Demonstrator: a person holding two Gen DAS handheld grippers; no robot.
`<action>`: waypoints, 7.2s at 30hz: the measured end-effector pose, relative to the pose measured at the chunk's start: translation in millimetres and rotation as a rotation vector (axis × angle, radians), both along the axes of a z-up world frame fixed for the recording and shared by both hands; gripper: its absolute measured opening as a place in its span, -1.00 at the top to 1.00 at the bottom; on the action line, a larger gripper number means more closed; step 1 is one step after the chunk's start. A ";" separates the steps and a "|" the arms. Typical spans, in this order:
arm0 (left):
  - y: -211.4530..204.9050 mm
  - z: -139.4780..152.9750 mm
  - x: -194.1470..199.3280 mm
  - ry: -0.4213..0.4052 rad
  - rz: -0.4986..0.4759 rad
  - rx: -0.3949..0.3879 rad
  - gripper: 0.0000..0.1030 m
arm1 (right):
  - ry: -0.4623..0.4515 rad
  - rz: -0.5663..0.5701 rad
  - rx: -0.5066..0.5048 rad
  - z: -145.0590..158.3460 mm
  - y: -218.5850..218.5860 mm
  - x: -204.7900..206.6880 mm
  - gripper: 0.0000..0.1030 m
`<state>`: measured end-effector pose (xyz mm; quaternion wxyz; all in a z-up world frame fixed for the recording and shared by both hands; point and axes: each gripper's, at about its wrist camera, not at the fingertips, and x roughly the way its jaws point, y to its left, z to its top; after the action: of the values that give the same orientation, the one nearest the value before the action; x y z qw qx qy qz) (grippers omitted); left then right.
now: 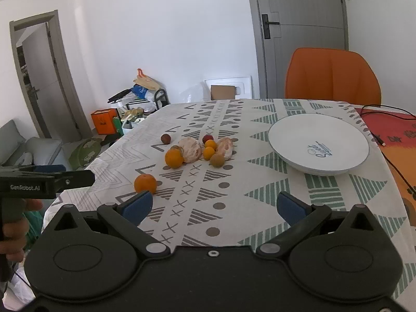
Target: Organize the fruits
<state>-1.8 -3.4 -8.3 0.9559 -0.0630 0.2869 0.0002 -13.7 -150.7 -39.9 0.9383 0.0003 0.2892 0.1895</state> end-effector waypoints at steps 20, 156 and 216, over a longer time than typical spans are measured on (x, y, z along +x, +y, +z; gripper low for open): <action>2.2 2.5 -2.5 -0.011 0.000 -0.010 -1.00 | 0.021 0.008 0.006 0.9 5.2 3.4 -1.00; -40.3 -29.4 155.4 -0.004 -0.216 -0.102 0.25 | -0.072 -0.176 0.051 -33.8 -31.9 115.5 0.51; -128.8 -22.0 206.9 0.013 -0.329 -0.048 -0.35 | -0.103 -0.324 0.044 -49.4 -91.4 117.7 0.01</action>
<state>205.1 -132.2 -30.3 0.9395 -0.0379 0.2993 -0.1626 104.0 -242.1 -89.3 0.9699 0.0578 0.2328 0.0417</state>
